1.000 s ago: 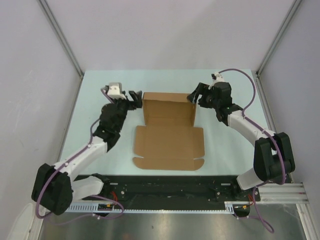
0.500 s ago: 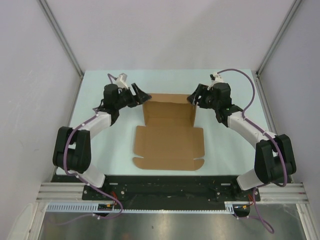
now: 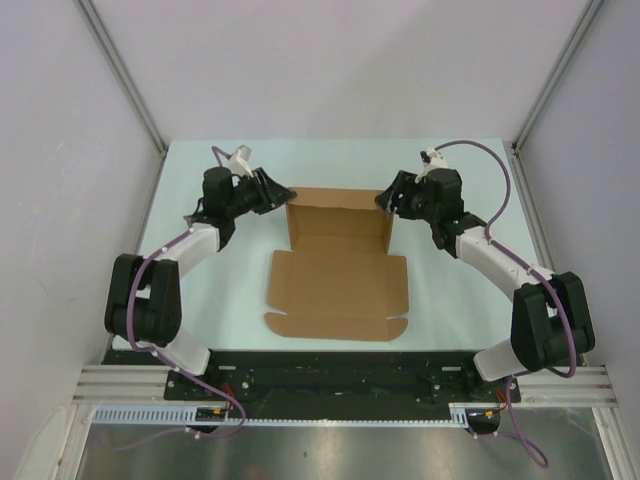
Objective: Fold the paper box
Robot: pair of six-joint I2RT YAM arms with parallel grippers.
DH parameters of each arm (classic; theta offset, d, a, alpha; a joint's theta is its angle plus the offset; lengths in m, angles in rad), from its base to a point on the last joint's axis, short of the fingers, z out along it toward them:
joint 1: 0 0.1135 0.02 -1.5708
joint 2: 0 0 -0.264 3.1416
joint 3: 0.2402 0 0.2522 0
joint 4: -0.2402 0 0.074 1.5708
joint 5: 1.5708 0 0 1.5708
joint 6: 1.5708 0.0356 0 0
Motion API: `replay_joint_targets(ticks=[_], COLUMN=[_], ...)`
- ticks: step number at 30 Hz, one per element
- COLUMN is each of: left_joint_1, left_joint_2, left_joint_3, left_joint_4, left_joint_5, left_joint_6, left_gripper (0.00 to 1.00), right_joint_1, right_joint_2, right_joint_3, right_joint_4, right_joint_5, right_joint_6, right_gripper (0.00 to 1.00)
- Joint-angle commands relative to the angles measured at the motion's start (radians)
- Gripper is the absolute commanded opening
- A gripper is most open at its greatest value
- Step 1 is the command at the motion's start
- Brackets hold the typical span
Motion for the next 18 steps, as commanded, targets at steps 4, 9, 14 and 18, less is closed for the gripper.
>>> replay_joint_targets(ticks=[4, 9, 14, 18], left_joint_1=[-0.017, -0.017, -0.017, -0.017], left_joint_2=[-0.03, -0.03, -0.032, -0.027], left_joint_3=[-0.042, -0.03, -0.016, -0.009], left_joint_4=[0.038, 0.038, 0.05, 0.059], left_joint_5=[0.073, 0.07, 0.066, 0.064], left_joint_6=[-0.031, -0.037, -0.051, -0.058], left_gripper=[0.39, 0.4, 0.52, 0.58], right_joint_1=[0.005, 0.005, 0.007, 0.019], right_joint_2=[-0.006, -0.023, -0.055, -0.102], right_joint_3=[-0.049, -0.048, -0.046, -0.007], right_joint_4=[-0.096, -0.096, -0.066, -0.113], right_joint_5=[0.02, 0.026, 0.049, 0.113], right_joint_6=[-0.036, -0.041, -0.04, -0.058], right_gripper=[0.62, 0.62, 0.8, 0.97])
